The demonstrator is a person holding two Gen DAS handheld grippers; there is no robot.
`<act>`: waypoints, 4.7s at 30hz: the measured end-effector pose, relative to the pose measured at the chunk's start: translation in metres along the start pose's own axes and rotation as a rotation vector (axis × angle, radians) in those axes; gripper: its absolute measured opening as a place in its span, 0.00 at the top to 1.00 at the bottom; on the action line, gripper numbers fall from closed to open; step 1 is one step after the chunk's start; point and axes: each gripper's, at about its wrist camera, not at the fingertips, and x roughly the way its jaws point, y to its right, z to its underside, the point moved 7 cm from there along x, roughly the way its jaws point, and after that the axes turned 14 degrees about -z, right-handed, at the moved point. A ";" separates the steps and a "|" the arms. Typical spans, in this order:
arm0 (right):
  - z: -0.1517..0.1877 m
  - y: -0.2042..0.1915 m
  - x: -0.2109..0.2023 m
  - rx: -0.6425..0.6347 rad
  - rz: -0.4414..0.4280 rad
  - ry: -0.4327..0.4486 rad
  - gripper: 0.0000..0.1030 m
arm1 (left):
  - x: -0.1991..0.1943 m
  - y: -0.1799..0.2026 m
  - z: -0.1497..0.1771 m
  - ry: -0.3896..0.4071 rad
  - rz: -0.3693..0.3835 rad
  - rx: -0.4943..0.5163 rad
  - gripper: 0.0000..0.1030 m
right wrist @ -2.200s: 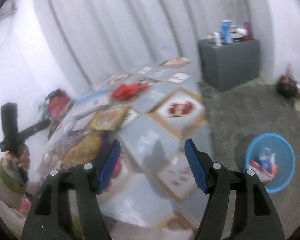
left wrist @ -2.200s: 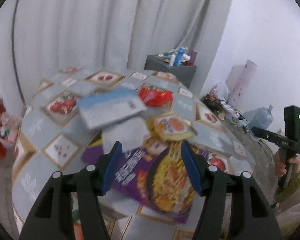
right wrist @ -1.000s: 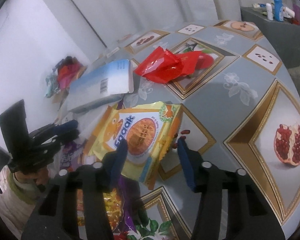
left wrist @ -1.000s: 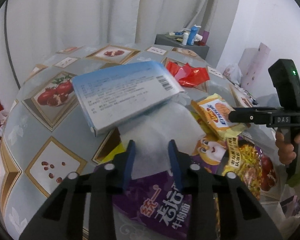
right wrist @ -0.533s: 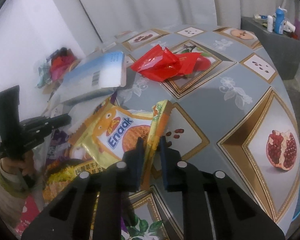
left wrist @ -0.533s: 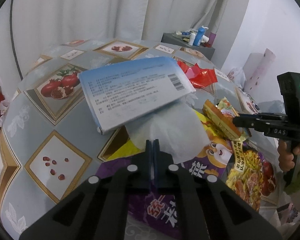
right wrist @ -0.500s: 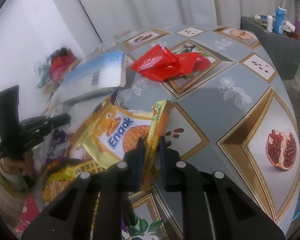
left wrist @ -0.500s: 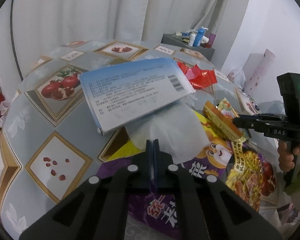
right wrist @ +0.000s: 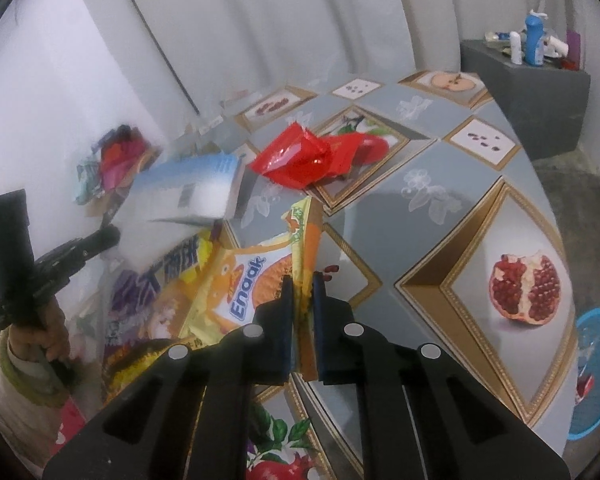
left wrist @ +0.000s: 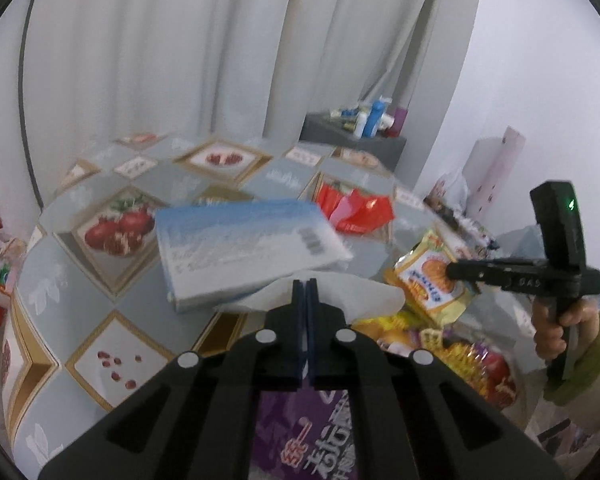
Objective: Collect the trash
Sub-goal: 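Grasp the orange Enaak snack packet with the right gripper while the left gripper grasps white paper, then carry both held items over the wastebasket and open both grippers, then move both grippers back to the table, then grasp the purple noodle bag with both grippers and lift it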
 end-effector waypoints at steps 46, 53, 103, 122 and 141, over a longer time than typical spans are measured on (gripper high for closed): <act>0.035 0.059 -0.209 0.112 0.152 0.399 0.93 | -0.087 0.167 -0.076 0.190 0.222 0.221 0.99; 0.070 0.102 -0.269 0.206 0.244 0.496 0.93 | -0.075 0.260 -0.087 0.162 0.352 0.327 0.99; 0.189 0.293 -0.280 0.616 0.435 0.491 0.36 | 0.108 0.523 -0.030 -0.280 0.418 0.665 0.44; 0.114 0.052 -0.146 0.303 -0.058 0.211 0.45 | -0.060 0.033 -0.018 -0.087 -0.258 0.076 0.43; 0.117 -0.062 -0.005 0.340 -0.259 -0.140 0.81 | -0.025 0.026 0.088 -0.248 -0.090 -0.020 0.81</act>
